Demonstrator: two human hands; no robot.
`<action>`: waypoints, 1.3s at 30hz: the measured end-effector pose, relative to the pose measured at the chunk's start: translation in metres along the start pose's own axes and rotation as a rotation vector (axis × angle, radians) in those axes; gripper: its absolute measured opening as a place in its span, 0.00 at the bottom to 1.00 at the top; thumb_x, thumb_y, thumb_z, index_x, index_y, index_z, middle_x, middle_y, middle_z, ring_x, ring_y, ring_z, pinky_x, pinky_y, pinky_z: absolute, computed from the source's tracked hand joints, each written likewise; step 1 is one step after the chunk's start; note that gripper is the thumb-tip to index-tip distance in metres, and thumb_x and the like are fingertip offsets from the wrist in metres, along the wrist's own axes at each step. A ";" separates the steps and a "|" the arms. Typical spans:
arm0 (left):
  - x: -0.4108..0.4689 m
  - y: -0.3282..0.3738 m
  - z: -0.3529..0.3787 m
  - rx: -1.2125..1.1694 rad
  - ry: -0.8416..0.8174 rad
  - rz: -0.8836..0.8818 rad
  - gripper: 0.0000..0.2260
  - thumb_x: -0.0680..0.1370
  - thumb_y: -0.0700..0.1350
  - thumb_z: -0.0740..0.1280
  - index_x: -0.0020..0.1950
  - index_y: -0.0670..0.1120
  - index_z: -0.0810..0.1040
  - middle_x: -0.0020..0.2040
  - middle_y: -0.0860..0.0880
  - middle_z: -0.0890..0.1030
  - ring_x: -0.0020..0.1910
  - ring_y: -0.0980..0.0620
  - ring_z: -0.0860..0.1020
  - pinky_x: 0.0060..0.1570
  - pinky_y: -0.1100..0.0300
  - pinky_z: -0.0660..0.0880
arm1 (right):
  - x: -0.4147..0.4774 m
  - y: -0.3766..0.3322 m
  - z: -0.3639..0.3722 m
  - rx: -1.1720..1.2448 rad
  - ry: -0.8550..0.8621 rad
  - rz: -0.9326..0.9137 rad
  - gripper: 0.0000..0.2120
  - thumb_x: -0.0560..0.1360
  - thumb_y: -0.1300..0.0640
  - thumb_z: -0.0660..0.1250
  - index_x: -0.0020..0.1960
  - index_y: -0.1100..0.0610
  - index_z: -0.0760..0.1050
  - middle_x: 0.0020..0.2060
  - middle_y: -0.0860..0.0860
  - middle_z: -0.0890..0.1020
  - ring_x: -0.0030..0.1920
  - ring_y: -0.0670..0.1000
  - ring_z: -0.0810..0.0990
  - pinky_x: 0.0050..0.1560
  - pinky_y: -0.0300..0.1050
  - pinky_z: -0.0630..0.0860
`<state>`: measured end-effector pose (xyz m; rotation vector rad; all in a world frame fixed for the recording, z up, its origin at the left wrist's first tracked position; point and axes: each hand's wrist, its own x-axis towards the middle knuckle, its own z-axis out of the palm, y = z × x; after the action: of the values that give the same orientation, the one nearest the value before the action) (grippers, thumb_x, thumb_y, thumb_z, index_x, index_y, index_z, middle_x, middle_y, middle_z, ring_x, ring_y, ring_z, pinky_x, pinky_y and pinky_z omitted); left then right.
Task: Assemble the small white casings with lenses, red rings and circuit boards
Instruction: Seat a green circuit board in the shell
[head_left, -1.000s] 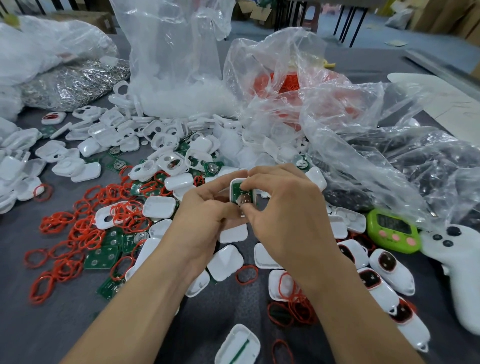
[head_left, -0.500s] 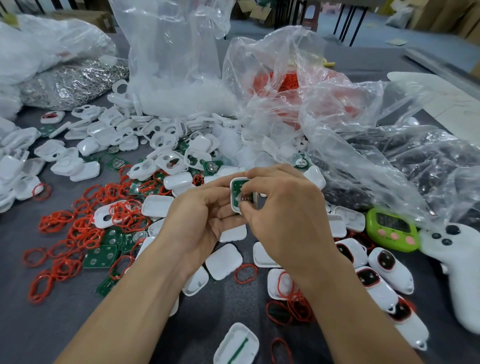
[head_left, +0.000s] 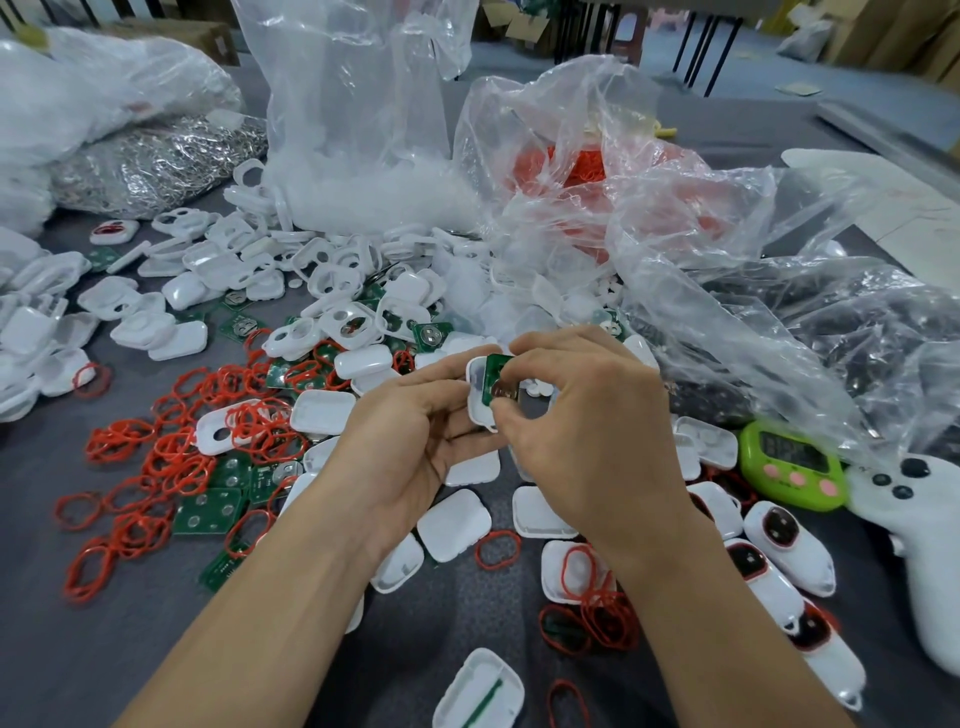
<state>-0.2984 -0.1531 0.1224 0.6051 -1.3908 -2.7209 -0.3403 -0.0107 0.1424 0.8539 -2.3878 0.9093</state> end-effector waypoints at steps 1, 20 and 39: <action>0.000 0.000 0.000 0.009 0.000 -0.002 0.16 0.79 0.31 0.61 0.62 0.39 0.83 0.56 0.37 0.85 0.49 0.45 0.84 0.42 0.54 0.84 | 0.000 -0.001 0.001 -0.013 -0.015 -0.005 0.06 0.65 0.59 0.81 0.41 0.54 0.87 0.46 0.45 0.87 0.51 0.48 0.83 0.52 0.39 0.78; -0.001 -0.001 0.000 0.070 -0.057 -0.007 0.21 0.74 0.28 0.59 0.57 0.41 0.86 0.52 0.39 0.84 0.47 0.46 0.78 0.40 0.58 0.83 | -0.001 0.000 0.000 -0.003 -0.066 -0.022 0.05 0.67 0.60 0.79 0.38 0.55 0.84 0.42 0.46 0.87 0.47 0.50 0.83 0.48 0.48 0.81; -0.004 -0.003 0.001 0.145 -0.016 0.062 0.14 0.78 0.29 0.65 0.56 0.40 0.86 0.50 0.39 0.87 0.41 0.50 0.85 0.42 0.55 0.84 | 0.006 0.009 -0.006 0.380 -0.113 0.175 0.10 0.70 0.66 0.76 0.42 0.51 0.88 0.46 0.38 0.87 0.44 0.39 0.85 0.47 0.34 0.80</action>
<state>-0.2944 -0.1497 0.1224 0.5385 -1.5930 -2.5996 -0.3495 -0.0039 0.1459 0.8576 -2.4537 1.4540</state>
